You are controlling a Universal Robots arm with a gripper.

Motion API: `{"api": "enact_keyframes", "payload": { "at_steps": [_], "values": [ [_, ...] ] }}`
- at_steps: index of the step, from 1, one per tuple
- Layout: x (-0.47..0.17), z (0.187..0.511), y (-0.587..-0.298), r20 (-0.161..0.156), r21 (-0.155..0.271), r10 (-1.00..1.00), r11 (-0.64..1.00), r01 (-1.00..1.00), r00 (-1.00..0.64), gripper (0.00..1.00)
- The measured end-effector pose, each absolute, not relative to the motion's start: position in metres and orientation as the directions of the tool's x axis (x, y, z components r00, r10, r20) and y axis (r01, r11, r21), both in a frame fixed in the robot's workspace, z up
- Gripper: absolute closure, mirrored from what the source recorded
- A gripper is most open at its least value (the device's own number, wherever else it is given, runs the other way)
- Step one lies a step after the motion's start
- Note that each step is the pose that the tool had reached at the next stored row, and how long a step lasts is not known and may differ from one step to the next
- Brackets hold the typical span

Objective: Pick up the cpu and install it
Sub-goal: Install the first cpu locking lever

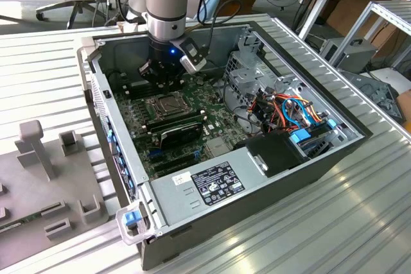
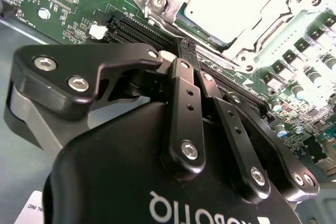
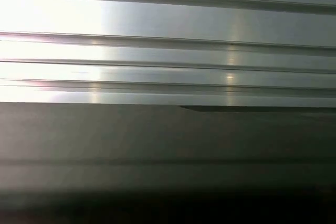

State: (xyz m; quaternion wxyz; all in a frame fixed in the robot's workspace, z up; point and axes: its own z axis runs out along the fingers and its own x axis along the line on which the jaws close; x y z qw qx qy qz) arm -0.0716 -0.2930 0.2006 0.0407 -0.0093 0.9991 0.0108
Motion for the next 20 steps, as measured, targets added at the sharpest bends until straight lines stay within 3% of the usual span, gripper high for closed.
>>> {"api": "enact_keyframes", "payload": {
  "at_steps": [20],
  "values": [
    [-0.075, 0.214, -0.293, -0.085, 0.021, -0.018, 1.000, -0.020, -0.996, 0.89]
  ]
}}
